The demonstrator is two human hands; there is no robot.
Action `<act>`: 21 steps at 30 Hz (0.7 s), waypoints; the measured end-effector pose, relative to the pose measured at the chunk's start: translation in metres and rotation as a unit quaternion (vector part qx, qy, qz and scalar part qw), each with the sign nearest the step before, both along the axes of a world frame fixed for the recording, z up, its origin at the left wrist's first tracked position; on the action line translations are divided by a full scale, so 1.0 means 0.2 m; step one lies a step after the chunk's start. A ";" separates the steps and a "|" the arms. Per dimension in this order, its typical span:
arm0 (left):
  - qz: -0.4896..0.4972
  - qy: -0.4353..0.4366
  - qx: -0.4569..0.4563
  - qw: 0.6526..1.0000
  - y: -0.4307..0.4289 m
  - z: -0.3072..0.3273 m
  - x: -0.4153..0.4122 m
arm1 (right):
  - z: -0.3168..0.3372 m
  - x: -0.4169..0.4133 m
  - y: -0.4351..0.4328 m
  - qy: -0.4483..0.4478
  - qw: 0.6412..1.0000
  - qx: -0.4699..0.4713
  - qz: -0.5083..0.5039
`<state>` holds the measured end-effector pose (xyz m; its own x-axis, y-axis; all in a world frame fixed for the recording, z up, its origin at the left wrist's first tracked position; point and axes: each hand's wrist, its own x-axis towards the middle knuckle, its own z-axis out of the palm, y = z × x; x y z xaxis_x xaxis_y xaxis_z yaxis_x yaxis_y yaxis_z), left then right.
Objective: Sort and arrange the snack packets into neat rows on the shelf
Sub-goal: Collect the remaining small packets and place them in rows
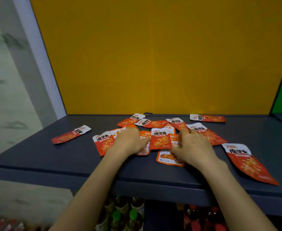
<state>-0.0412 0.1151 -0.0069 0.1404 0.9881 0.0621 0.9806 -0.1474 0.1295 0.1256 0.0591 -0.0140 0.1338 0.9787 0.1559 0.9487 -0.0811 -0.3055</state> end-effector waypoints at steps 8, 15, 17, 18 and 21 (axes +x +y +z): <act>-0.031 -0.114 -0.047 0.992 0.05 0.02 -0.04 | 0.07 0.01 0.03 0.111 0.991 -0.052 -0.045; -0.039 -0.217 -0.030 0.975 0.09 0.13 -0.16 | 0.17 0.06 0.03 0.162 0.983 -0.075 -0.038; -0.031 -0.254 -0.013 0.967 0.13 0.16 -0.23 | 0.21 0.07 0.01 0.138 0.988 -0.047 -0.053; -0.026 -0.268 -0.012 0.963 0.16 0.17 -0.25 | 0.23 0.08 0.01 0.125 0.990 -0.028 -0.066; -0.029 -0.284 -0.050 0.957 0.22 0.18 -0.31 | 0.28 0.07 0.06 0.141 0.986 0.032 -0.079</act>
